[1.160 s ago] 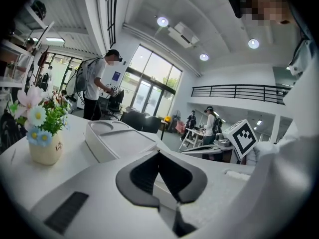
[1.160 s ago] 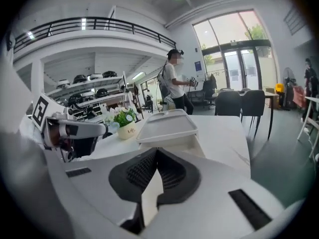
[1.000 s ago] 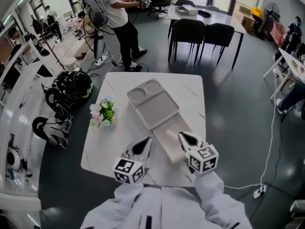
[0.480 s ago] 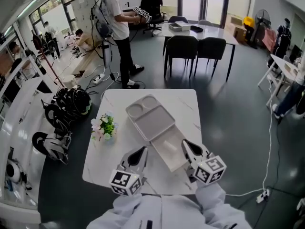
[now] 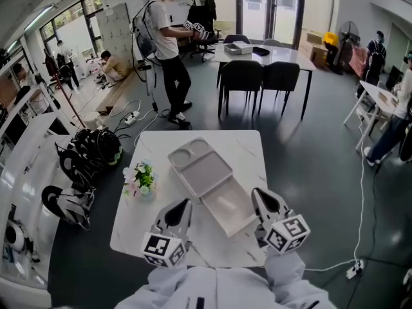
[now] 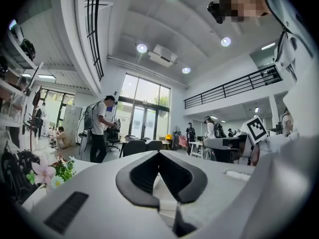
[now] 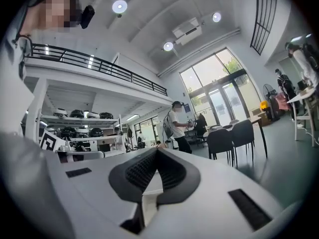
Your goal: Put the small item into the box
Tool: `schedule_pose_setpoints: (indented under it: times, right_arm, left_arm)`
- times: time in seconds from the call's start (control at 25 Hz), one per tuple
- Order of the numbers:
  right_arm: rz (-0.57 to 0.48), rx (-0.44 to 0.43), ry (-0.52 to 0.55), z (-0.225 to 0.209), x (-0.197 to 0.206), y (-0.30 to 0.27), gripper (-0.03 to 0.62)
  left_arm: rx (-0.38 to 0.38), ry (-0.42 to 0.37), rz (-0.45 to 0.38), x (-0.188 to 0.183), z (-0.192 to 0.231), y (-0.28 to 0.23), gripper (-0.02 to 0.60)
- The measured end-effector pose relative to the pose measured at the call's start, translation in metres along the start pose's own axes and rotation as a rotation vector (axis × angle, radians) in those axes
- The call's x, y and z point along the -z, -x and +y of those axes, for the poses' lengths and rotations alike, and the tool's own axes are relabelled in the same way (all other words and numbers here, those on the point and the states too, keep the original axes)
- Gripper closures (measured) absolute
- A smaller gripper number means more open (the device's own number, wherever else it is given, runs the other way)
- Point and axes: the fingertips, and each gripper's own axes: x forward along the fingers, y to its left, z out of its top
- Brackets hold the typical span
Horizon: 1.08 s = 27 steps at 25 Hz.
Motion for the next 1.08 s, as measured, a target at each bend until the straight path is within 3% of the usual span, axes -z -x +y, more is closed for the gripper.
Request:
schedule_pose_setpoints:
  times: [0.6,1.08]
  right_arm:
    - [-0.013,0.110,0.066,-0.020,-0.004,0.014,0.602]
    - [-0.034,0.157,0.044,-0.029,-0.005,0.026,0.602]
  left_arm:
    - [-0.037,0.014,-0.001,0.007,0.014,0.008,0.583]
    - [-0.054,0.007,0.004,0.010,0.019,0.012,0.583]
